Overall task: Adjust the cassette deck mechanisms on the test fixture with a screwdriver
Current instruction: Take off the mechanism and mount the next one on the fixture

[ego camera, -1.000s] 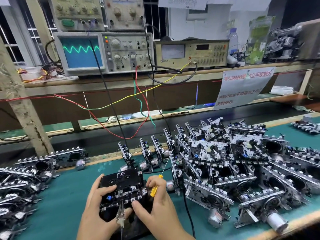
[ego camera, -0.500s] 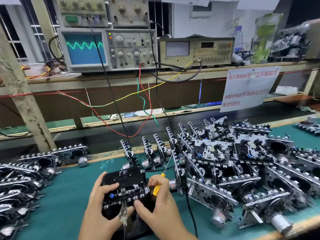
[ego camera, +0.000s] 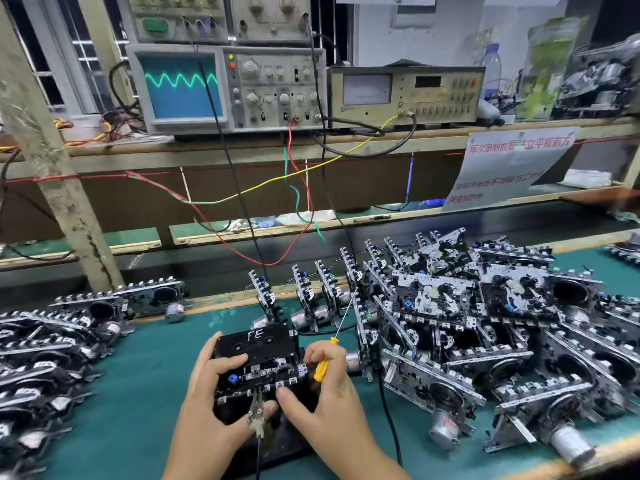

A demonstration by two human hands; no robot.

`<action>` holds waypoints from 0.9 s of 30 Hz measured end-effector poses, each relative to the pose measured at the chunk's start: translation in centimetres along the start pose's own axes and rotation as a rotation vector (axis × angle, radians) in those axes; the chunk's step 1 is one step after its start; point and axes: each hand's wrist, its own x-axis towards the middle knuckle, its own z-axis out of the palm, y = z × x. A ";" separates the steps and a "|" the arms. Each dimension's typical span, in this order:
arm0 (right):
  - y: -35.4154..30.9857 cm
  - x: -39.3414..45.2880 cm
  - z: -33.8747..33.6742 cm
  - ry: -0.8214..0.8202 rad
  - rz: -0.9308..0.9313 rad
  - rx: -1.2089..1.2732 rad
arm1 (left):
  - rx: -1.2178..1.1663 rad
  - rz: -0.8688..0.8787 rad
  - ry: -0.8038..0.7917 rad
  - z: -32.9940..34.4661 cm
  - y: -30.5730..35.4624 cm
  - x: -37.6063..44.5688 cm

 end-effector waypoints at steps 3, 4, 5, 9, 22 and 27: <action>-0.8 0.1 -0.2 0.042 -0.010 0.025 | -0.011 -0.018 -0.025 -0.1 0.8 0.0; -1.0 0.1 -0.3 0.049 -0.003 0.034 | -0.013 -0.038 -0.053 -0.3 1.0 0.0; -1.1 0.2 -0.4 0.047 0.004 0.042 | -0.010 -0.050 -0.094 -0.7 1.0 0.1; -1.4 0.6 -1.0 -0.029 0.012 0.020 | -0.068 -0.053 -0.289 -2.7 0.9 0.3; -2.7 0.9 -3.1 -0.083 -0.104 -0.156 | 0.749 0.063 -0.487 -3.7 7.5 9.8; -3.9 1.1 -3.5 -0.179 -0.179 -0.217 | 0.533 -0.011 -0.073 -7.0 5.1 8.0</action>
